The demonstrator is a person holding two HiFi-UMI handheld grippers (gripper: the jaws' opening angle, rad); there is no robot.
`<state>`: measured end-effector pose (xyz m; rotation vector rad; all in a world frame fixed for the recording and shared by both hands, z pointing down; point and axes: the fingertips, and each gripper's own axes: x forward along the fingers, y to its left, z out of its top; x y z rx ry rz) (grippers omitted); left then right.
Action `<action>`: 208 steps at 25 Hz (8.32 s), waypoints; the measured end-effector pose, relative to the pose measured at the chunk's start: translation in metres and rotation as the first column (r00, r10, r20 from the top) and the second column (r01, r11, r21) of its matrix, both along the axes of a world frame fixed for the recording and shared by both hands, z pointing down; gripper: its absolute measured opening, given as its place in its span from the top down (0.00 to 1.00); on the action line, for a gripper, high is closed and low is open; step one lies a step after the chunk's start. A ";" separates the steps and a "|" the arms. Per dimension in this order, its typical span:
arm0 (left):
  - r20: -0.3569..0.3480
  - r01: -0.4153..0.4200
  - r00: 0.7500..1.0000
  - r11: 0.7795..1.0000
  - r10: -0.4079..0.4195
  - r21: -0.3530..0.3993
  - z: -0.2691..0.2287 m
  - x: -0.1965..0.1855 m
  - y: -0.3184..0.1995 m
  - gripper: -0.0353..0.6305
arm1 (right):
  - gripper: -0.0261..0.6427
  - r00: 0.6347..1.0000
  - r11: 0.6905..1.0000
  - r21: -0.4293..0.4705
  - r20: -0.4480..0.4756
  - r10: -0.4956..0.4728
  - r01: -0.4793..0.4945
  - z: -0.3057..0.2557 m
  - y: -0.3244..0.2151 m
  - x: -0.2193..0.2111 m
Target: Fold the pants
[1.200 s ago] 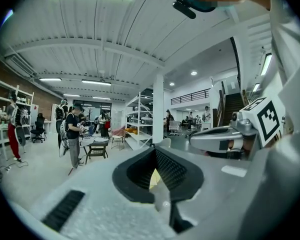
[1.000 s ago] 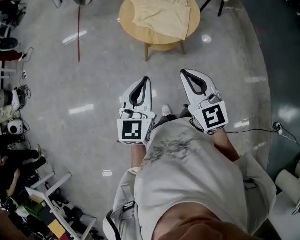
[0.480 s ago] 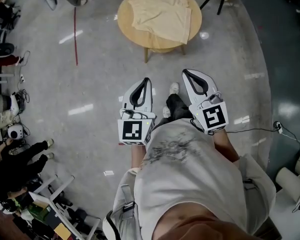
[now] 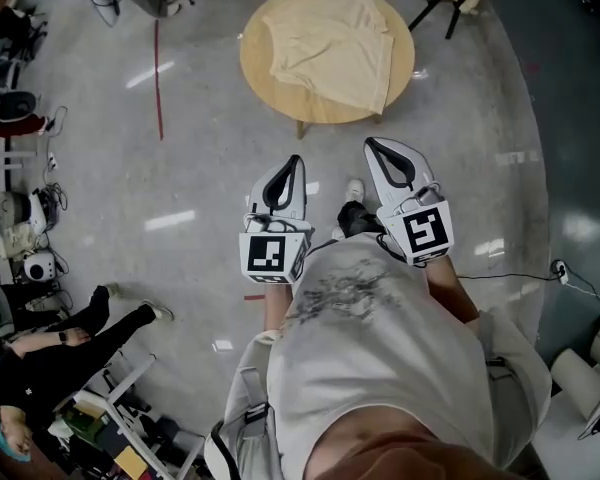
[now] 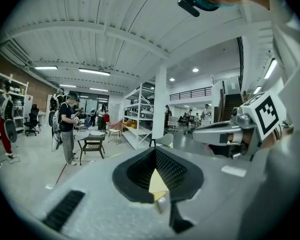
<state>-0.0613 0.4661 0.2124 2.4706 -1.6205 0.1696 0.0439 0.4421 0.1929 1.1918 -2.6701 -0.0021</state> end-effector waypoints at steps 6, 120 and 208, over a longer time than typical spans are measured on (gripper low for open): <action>0.019 0.004 1.000 1.000 -0.003 -0.005 0.001 0.007 -0.051 0.94 | 0.95 1.000 1.000 -0.027 0.007 -0.015 0.015 0.007 -0.048 0.004; 0.218 -0.424 0.783 0.756 0.583 -0.499 0.341 -0.055 -0.321 0.72 | 0.77 0.891 0.827 -0.475 -0.450 0.065 -0.301 0.359 -0.244 0.037; 0.181 -0.344 0.845 0.771 0.503 -0.535 0.368 -0.110 -0.320 0.93 | 0.94 0.815 0.808 -0.508 -0.576 -0.062 -0.298 0.388 -0.225 0.022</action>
